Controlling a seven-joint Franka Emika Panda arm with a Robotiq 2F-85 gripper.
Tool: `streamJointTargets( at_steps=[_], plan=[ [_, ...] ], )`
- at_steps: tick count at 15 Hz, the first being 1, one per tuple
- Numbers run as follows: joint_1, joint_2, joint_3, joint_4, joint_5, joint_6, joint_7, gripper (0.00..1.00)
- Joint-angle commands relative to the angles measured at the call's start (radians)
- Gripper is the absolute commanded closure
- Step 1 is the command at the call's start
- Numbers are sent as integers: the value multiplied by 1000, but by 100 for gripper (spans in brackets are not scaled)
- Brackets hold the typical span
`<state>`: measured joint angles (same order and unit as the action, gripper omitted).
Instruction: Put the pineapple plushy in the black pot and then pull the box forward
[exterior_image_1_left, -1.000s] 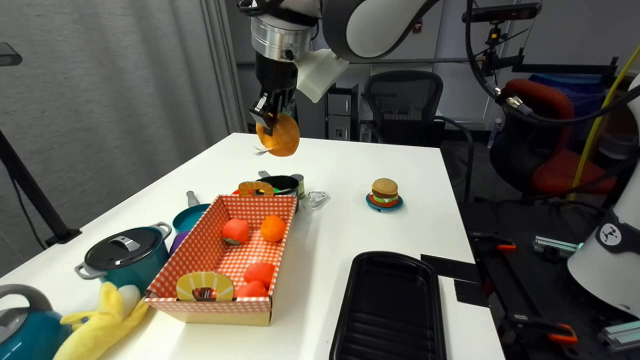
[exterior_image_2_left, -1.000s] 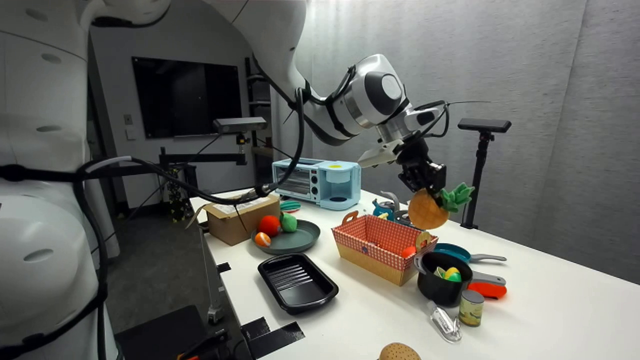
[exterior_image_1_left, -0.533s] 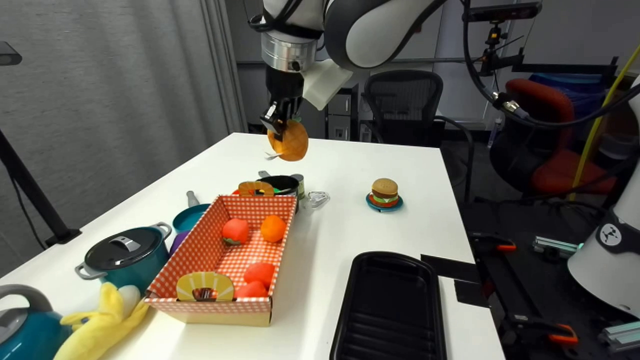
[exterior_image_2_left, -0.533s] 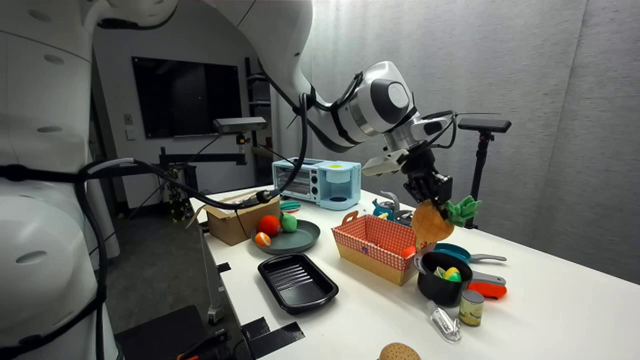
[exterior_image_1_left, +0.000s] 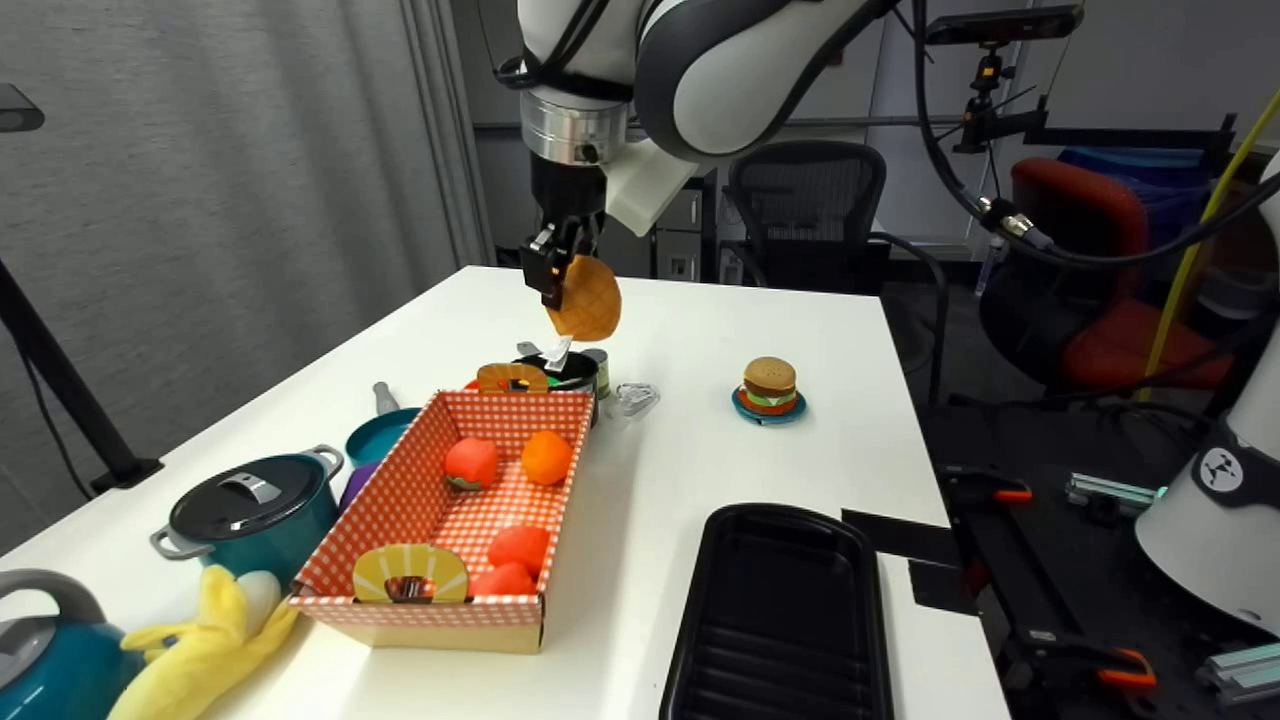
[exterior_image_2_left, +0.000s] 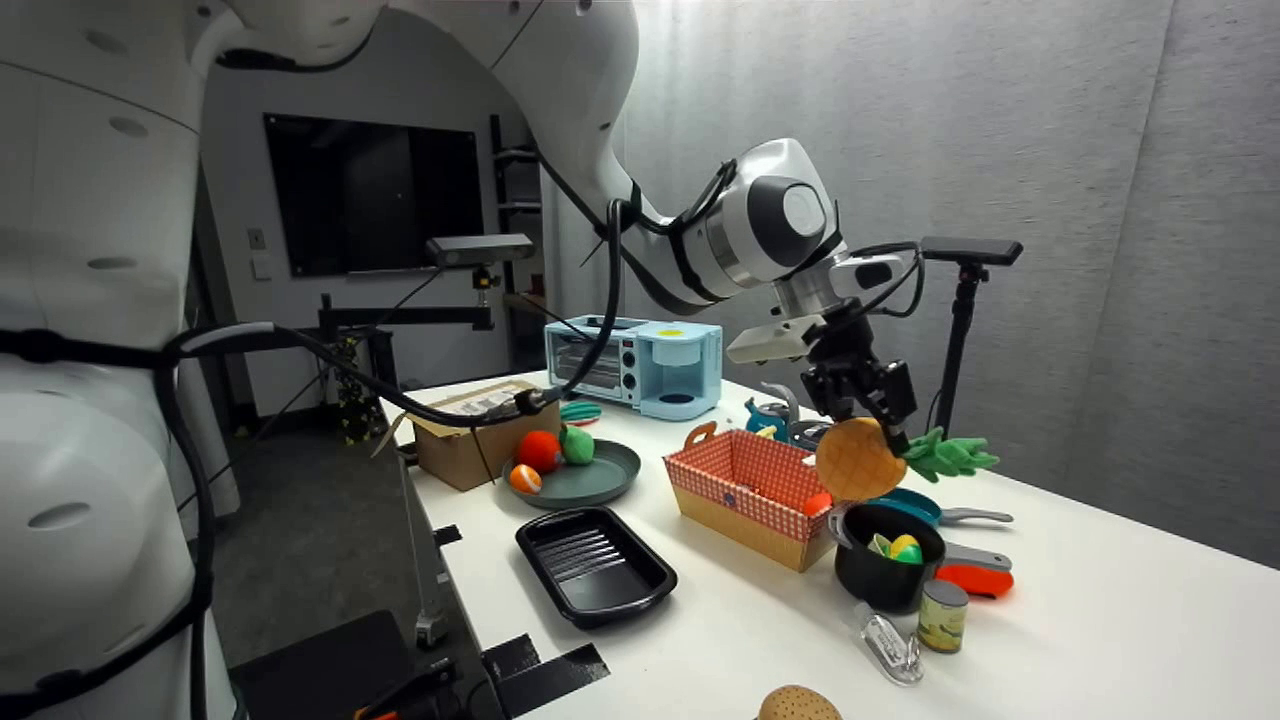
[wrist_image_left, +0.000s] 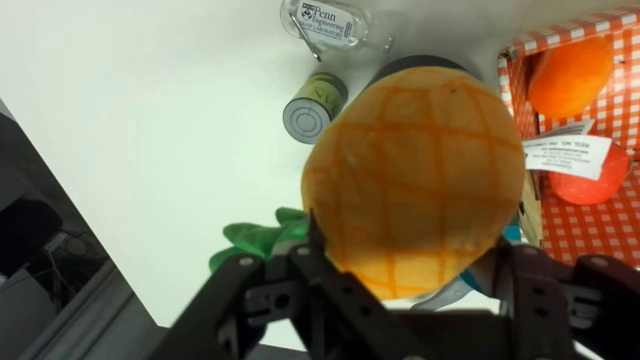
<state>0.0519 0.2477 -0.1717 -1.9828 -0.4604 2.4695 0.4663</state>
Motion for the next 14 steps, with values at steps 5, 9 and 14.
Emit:
streamJointTargets(
  at_steps=[5, 9, 14],
  plan=[
    [-14, 31, 15, 39, 31, -20, -84, 0],
    [-12, 37, 17, 45, 30, -17, -96, 0],
    [-11, 14, 13, 12, 27, -6, -80, 0]
  ],
)
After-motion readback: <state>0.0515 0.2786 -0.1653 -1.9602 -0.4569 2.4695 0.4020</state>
